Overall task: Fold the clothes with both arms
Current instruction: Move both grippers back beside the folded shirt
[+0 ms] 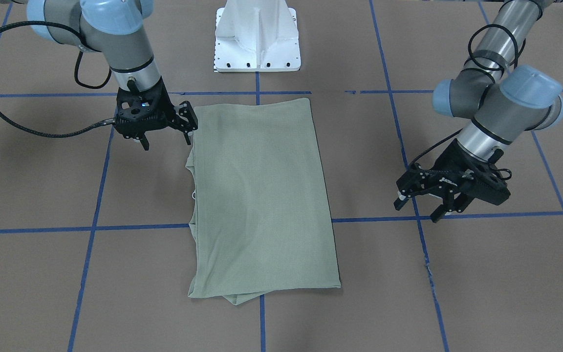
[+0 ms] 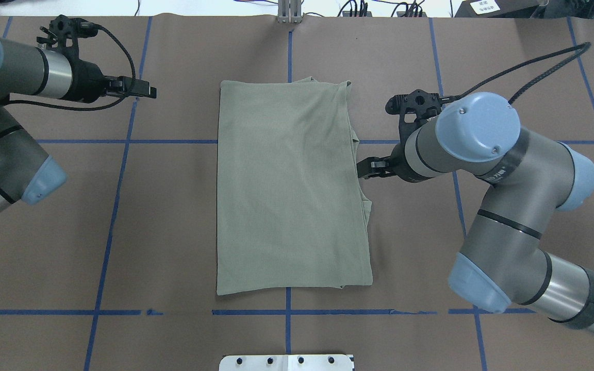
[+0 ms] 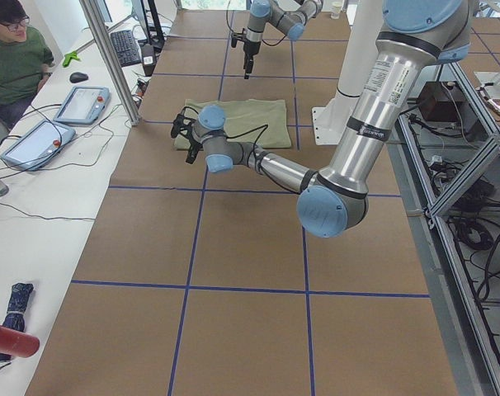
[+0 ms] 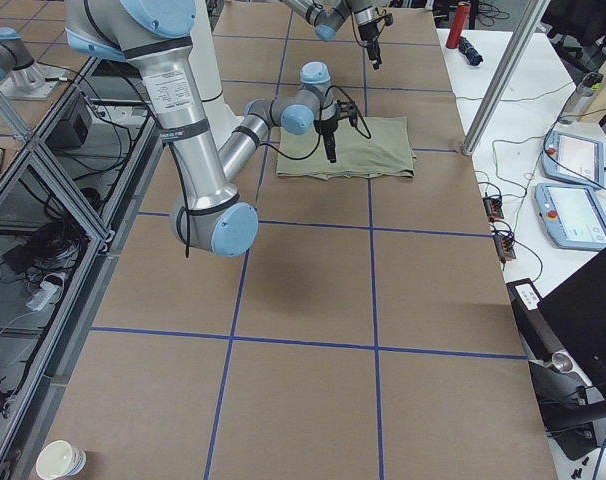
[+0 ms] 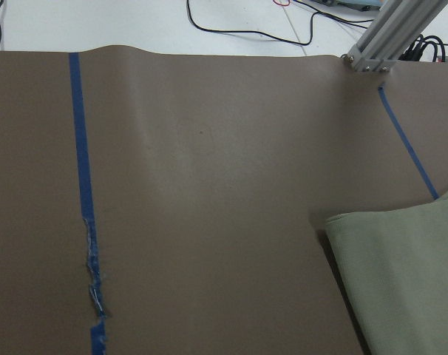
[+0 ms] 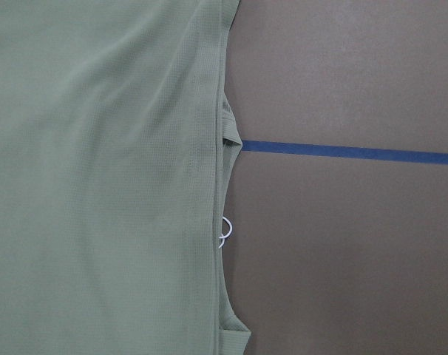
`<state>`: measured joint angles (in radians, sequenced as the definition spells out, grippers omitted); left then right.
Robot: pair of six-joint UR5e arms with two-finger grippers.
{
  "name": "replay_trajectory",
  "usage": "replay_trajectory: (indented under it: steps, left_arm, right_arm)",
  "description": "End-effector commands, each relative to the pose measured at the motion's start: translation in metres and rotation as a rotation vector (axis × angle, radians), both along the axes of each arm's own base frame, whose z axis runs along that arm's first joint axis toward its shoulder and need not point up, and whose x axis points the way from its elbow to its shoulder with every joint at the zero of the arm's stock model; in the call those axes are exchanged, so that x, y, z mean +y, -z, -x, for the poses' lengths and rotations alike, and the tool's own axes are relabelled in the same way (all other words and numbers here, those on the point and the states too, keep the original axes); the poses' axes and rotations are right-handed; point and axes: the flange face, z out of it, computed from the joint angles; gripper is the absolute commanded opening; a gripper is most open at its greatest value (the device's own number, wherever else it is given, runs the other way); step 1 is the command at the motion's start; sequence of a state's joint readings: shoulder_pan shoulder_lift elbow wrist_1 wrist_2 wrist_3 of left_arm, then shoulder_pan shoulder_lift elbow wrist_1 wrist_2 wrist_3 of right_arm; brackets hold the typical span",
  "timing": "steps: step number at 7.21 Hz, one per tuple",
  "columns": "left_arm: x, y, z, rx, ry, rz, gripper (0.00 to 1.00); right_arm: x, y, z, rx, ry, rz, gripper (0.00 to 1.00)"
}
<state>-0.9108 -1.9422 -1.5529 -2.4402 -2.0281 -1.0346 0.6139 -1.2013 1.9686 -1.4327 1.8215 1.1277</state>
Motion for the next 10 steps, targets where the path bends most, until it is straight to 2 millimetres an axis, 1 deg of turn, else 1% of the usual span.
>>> replay_trajectory:
  steps: [1, 2, 3, 4, 5, 7, 8, 9, 10]
  left_arm:
    - [0.079, 0.045, -0.004, 0.048, -0.056, 0.057, 1.00]
    - [0.112, 0.054, 0.004, 0.060, -0.086, 0.047, 1.00]
    - [0.140, 0.063, 0.003, 0.098, -0.090, 0.087, 1.00]
    - [0.161, 0.071, -0.019, 0.140, -0.046, 0.162, 1.00]
    - [0.181, 0.073, -0.046, 0.168, 0.005, 0.231, 1.00]
    - [0.197, 0.080, -0.057, 0.214, 0.020, 0.309, 1.00]
    - [0.205, 0.080, -0.067, 0.225, 0.035, 0.336, 1.00]
    - [0.215, 0.079, -0.078, 0.234, 0.053, 0.363, 0.97]
    - [0.226, 0.079, -0.089, 0.256, 0.076, 0.420, 0.84]
  right_arm:
    - [0.018, -0.006, -0.024, -0.147, -0.109, 0.100, 1.00]
    - [0.021, 0.002, -0.030, -0.186, -0.160, 0.159, 1.00]
    - [0.023, 0.001, -0.032, -0.197, -0.183, 0.195, 1.00]
    - [0.025, 0.004, -0.036, -0.214, -0.201, 0.219, 1.00]
    - [0.031, 0.011, -0.040, -0.241, -0.226, 0.249, 1.00]
    - [0.041, 0.012, -0.030, -0.255, -0.254, 0.248, 1.00]
    - [0.051, -0.002, -0.032, -0.303, -0.255, 0.235, 1.00]
    - [0.058, -0.018, -0.042, -0.344, -0.253, 0.224, 1.00]
    - [0.058, -0.018, -0.042, -0.351, -0.270, 0.236, 1.00]
